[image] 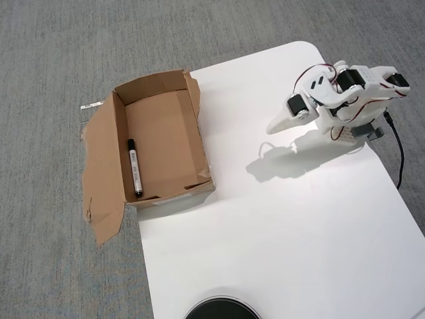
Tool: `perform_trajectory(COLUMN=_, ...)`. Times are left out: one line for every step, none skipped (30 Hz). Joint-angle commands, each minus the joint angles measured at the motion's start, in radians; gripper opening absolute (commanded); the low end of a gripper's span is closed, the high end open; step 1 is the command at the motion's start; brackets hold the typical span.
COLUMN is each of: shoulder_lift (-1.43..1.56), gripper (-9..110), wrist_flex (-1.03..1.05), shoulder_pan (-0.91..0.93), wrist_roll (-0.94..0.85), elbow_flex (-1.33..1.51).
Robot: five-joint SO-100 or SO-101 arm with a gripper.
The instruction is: Grasp a pen and put it in the box.
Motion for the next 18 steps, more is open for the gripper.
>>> perform_trajectory(shoulder_lift=0.064, gripper=1, wrist_flex=0.0, shoulder_pan=-0.008, wrist_roll=0.001, elbow_flex=0.065)
perform_trajectory(shoulder_lift=0.064, gripper=1, wrist_flex=0.0, shoulder_pan=-0.008, wrist_roll=0.001, elbow_flex=0.071)
perform_trajectory(shoulder_lift=0.064, gripper=1, wrist_flex=0.0, shoulder_pan=-0.007, wrist_roll=0.001, elbow_flex=0.077)
perform_trajectory(shoulder_lift=0.064, gripper=1, wrist_flex=0.002, shoulder_pan=-0.005, wrist_roll=0.001, elbow_flex=0.087)
perform_trajectory(shoulder_lift=0.064, gripper=1, wrist_flex=0.002, shoulder_pan=-0.001, wrist_roll=0.001, elbow_flex=0.099)
perform_trajectory(shoulder_lift=0.064, gripper=1, wrist_flex=0.002, shoulder_pan=0.004, wrist_roll=0.001, elbow_flex=0.113)
perform_trajectory(shoulder_lift=0.064, gripper=1, wrist_flex=0.002, shoulder_pan=0.005, wrist_roll=0.001, elbow_flex=0.13)
perform_trajectory(shoulder_lift=0.064, gripper=1, wrist_flex=0.002, shoulder_pan=0.007, wrist_roll=0.001, elbow_flex=0.143)
perform_trajectory(shoulder_lift=0.064, gripper=1, wrist_flex=0.002, shoulder_pan=0.007, wrist_roll=0.001, elbow_flex=0.156)
perform_trajectory(shoulder_lift=0.064, gripper=1, wrist_flex=0.002, shoulder_pan=0.007, wrist_roll=0.001, elbow_flex=0.16)
perform_trajectory(shoulder_lift=0.064, gripper=1, wrist_flex=0.003, shoulder_pan=0.007, wrist_roll=0.001, elbow_flex=0.162)
perform_trajectory(shoulder_lift=0.064, gripper=1, wrist_flex=0.003, shoulder_pan=0.007, wrist_roll=-0.001, elbow_flex=0.163)
perform_trajectory(shoulder_lift=0.064, gripper=1, wrist_flex=0.003, shoulder_pan=0.007, wrist_roll=-0.001, elbow_flex=0.163)
perform_trajectory(shoulder_lift=0.066, gripper=1, wrist_flex=0.008, shoulder_pan=0.007, wrist_roll=-0.001, elbow_flex=0.163)
perform_trajectory(shoulder_lift=0.066, gripper=1, wrist_flex=0.021, shoulder_pan=0.007, wrist_roll=-0.001, elbow_flex=0.163)
perform_trajectory(shoulder_lift=0.066, gripper=1, wrist_flex=0.049, shoulder_pan=0.007, wrist_roll=-0.001, elbow_flex=0.163)
perform_trajectory(shoulder_lift=0.066, gripper=1, wrist_flex=0.086, shoulder_pan=0.007, wrist_roll=-0.001, elbow_flex=0.163)
perform_trajectory(shoulder_lift=0.066, gripper=1, wrist_flex=0.127, shoulder_pan=0.007, wrist_roll=-0.001, elbow_flex=0.163)
